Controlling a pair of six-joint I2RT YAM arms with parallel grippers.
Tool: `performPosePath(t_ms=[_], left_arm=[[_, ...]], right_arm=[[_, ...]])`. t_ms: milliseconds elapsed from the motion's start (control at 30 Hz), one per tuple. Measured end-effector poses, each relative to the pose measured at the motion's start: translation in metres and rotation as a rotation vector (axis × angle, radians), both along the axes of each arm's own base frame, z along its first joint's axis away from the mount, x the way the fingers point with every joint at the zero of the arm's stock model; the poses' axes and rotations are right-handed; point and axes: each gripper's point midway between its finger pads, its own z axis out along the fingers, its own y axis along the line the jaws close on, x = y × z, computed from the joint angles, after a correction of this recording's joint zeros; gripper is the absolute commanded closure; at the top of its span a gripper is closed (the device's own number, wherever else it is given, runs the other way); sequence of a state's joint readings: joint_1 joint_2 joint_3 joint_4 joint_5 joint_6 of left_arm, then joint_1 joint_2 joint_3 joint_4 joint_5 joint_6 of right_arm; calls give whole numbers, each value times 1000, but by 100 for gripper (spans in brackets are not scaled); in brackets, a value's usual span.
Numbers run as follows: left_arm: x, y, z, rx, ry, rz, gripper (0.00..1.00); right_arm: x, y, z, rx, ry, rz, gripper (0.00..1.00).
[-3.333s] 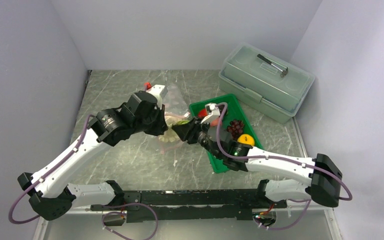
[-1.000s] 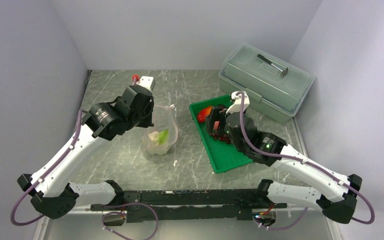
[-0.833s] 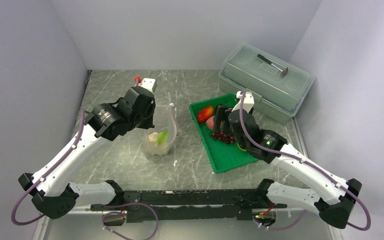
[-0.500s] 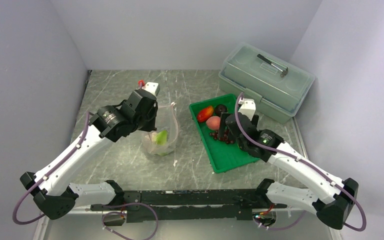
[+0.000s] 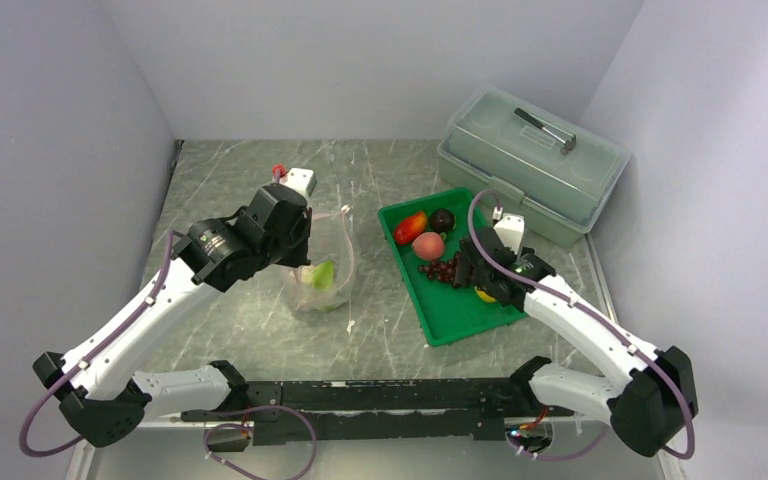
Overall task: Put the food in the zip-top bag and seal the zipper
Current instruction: Pick up the fake fruit from the bin.
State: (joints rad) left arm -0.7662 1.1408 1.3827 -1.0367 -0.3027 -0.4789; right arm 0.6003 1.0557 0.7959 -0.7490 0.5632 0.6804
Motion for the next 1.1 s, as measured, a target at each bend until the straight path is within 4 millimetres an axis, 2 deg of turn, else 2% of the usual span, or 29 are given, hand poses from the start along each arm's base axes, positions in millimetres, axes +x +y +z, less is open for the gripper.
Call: performPosePath(t_ms=[200, 433, 800, 1100], left_arm=[[-1, 1, 0, 4, -4, -8, 100], [-1, 0, 0, 3, -4, -14, 100], [0, 1, 0, 5, -7, -17, 100], [0, 1, 0, 5, -6, -17, 100]], right_arm=[[2, -21, -23, -13, 73, -86, 0], [-1, -31, -46, 3, 134, -130, 0], [12, -32, -56, 50, 142, -153, 4], [12, -32, -65, 68, 156, -152, 18]])
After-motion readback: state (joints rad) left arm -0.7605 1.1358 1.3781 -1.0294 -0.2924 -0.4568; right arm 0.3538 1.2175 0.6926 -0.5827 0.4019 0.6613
